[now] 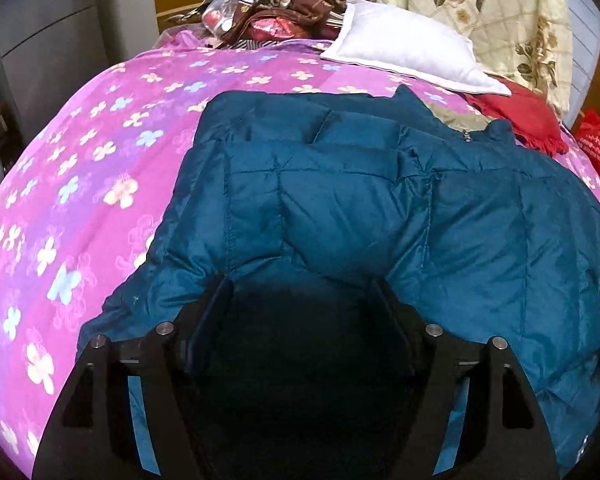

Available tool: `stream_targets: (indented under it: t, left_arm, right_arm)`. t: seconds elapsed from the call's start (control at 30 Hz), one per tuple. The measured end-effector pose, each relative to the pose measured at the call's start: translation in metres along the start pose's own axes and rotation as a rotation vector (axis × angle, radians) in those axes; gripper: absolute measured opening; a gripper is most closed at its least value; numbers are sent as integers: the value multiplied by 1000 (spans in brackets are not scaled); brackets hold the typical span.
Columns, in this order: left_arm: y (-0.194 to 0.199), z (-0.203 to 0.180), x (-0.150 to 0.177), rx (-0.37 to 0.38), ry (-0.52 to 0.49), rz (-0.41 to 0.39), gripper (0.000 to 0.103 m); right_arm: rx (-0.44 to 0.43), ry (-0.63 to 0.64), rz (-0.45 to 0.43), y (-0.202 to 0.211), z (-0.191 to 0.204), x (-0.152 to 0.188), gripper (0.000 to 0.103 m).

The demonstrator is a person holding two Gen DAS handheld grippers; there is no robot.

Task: Fold large clothes
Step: 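Release the sleeve with the right tool while the left tool presses the jacket flat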

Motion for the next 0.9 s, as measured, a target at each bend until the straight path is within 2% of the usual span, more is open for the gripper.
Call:
stream_targets:
  t: [0.03,0.1,0.13,0.2,0.27,0.37,0.43,0.53,0.6,0.63,0.67,0.7,0.73,0.77,0.8,0.9]
  left_arm:
    - [2,-1,2,-4,2,-5,73]
    - [4,-2,5,-17,-8,-13,73]
    - [4,-3,6,-18,-10,-15,73]
    - [4,-2,6,-6,-6,-11,76]
    - [3,-1,5,-5,-1,-4,77]
    - [2,0,4,-3,9,5,77]
    - [2,1,4,0,14,7,77]
    - [2,1,5,3,19,7,77]
    - [2,1,5,3,21,7,77]
    - [2,1,5,4,21,7,78]
    - [2,1,5,7,23,7,80]
    - [3,1,5,17,24,6,81]
    - [2,2,5,23,26,10,81]
    - [1,2,4,26,23,15,82]
    - [0,1,4,27,18,19,82]
    - [4,6,3,40,49,22,81]
  right_arm:
    - [1,-31,-44,1,0,-13,92]
    - [18,-79,-54,-16,-3,-29,96]
    - [54,-119,9,-38,-8,-30,103]
    - [89,-172,200,-80,-15,-17,103]
    - [130,-119,174,-85,-7,-14,103]
    - [195,-146,201,-75,0,-23,100]
    - [240,-144,122,-54,16,-34,97]
    - [129,-122,-32,-29,56,-39,97]
    - [66,-87,-53,-29,85,-33,97]
    - [51,-80,-32,-37,96,-27,99]
    - [49,-63,32,-56,106,-16,101]
    - [76,-38,110,-79,111,-4,102]
    - [116,-7,130,-93,115,6,103]
    - [127,21,67,-92,117,16,103]
    - [121,18,55,-91,116,18,103]
    - [100,17,115,-85,114,11,100]
Point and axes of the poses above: each gripper's, at about its wrist camera, not at the fingertips, and y roughly against the way its jaws point, z to its left, x to its underside, the point moved 1 cm from there along -y, roughly the way its jaws point, and after that the axes turned 4 degrees about -x, right-handed, at the moved point
